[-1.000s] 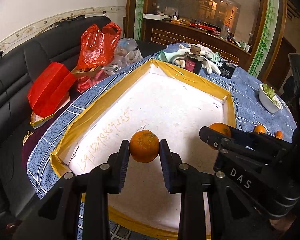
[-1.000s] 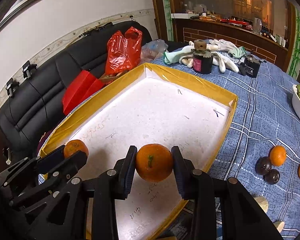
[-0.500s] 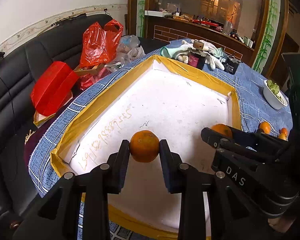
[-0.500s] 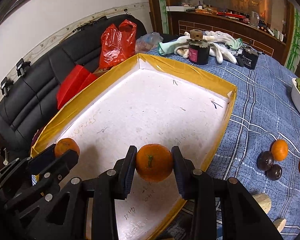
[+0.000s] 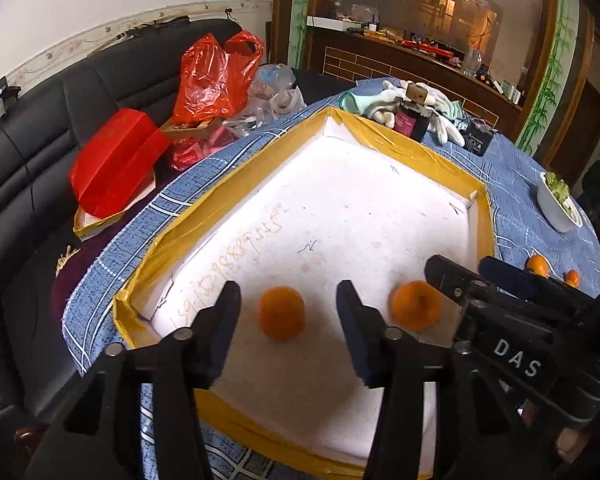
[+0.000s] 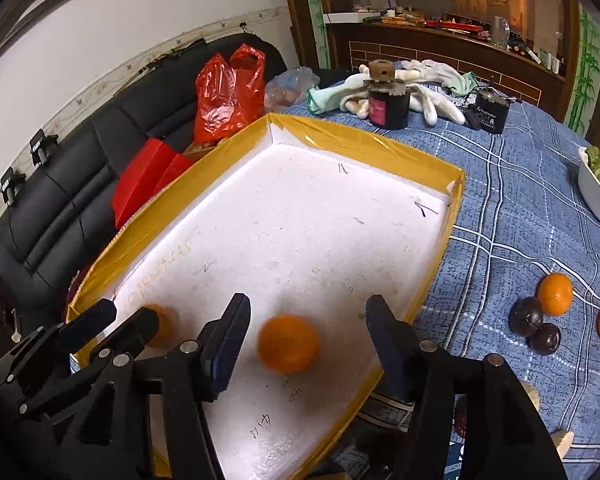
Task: Organize fruits
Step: 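Open both tools to drop the oranges into the tray, then move both open tools back over the fruits on the tablecloth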
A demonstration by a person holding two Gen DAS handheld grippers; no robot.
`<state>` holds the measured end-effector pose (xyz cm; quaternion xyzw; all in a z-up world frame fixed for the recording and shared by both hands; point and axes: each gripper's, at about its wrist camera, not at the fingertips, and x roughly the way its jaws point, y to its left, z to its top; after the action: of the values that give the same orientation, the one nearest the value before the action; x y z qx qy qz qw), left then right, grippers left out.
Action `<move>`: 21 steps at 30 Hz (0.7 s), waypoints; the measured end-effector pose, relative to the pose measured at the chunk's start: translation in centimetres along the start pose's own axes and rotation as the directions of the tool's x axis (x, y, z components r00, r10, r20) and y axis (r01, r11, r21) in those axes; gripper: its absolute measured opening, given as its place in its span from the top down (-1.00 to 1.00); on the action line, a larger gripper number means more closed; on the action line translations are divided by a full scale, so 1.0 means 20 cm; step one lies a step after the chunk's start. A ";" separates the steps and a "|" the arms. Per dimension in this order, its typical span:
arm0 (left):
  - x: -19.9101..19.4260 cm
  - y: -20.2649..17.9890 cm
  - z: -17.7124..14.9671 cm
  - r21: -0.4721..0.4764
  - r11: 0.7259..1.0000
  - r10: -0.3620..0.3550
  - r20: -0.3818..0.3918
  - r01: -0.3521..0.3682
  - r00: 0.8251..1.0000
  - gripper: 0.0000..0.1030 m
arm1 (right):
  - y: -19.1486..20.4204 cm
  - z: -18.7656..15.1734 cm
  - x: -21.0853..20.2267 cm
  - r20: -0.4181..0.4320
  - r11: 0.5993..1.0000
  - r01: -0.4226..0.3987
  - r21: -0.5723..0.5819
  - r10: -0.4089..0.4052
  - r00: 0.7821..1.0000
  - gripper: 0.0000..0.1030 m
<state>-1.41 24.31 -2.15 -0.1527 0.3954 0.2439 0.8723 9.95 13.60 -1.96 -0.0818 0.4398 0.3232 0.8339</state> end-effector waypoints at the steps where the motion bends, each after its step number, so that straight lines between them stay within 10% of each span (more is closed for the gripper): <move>1: -0.01 0.00 0.00 -0.007 1.000 -0.006 0.005 0.006 1.000 -0.10 | 0.00 0.00 -0.01 0.002 1.000 0.001 0.002 -0.001 1.000 -0.23; 11: -0.23 -0.15 -0.04 0.060 0.987 -0.151 0.078 0.146 0.986 -0.19 | -0.19 -0.07 -0.42 0.154 0.999 0.004 0.053 -0.012 0.988 -0.33; 21: -0.36 -0.44 -0.28 0.302 0.896 -0.358 0.061 0.325 0.932 -0.19 | -0.63 -0.43 -0.88 0.240 0.973 0.090 0.211 -0.141 0.961 -0.35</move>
<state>-4.21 12.23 0.33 -0.0774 0.3425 0.0352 0.9357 4.70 -7.91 4.86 0.0178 0.3542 0.2363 0.9046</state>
